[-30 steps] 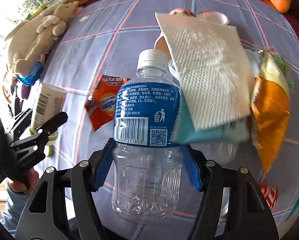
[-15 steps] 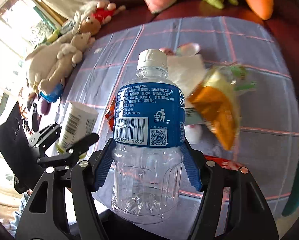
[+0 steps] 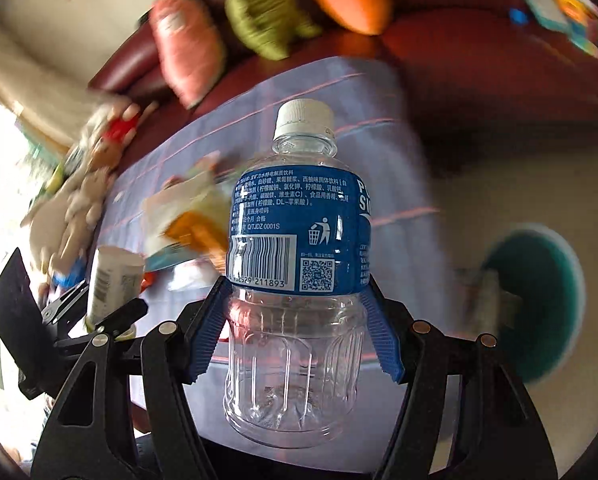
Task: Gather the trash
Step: 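Carry the water bottle and pill bottle over the trash bin, then open both tools to drop the bottles into the trash bin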
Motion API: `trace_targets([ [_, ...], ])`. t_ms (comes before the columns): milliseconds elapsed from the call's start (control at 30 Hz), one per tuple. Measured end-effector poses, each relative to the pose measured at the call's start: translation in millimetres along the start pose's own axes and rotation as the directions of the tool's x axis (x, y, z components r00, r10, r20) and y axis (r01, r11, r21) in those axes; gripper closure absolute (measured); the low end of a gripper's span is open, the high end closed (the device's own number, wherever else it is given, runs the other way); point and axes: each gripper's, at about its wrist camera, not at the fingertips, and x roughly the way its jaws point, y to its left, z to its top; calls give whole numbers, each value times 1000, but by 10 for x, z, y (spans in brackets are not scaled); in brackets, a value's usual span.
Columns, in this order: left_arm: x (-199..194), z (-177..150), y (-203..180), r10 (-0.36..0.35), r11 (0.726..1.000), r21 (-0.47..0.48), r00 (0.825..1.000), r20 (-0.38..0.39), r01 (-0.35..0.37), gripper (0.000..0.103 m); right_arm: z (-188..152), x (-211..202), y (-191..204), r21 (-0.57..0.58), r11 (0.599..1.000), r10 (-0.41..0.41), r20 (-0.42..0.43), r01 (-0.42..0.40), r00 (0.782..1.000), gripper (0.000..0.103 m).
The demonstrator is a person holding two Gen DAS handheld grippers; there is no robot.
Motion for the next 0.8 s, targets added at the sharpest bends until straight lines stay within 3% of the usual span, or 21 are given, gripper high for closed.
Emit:
trace_targets([
  [233,716,337,-962,-104,985,129,990,-90,116,51,-246,-325,-1310,197,977,-91,39,82,995,41],
  [400,1210,418,-1595,-143,961,212,974,-176,180,51,-438,-373,-1964,287,949,-138,18,127,990,41],
  [600,1720,424,-2081,-166,938,253,947,-276,238,51,-551,-351,-2331,348,929,-131,-4,124,991,41],
  [800,2121,428,-2382,-187,918,270,918,-349,290,51,-533,-370,-2427,366,921,-136,-14,132,991,41],
])
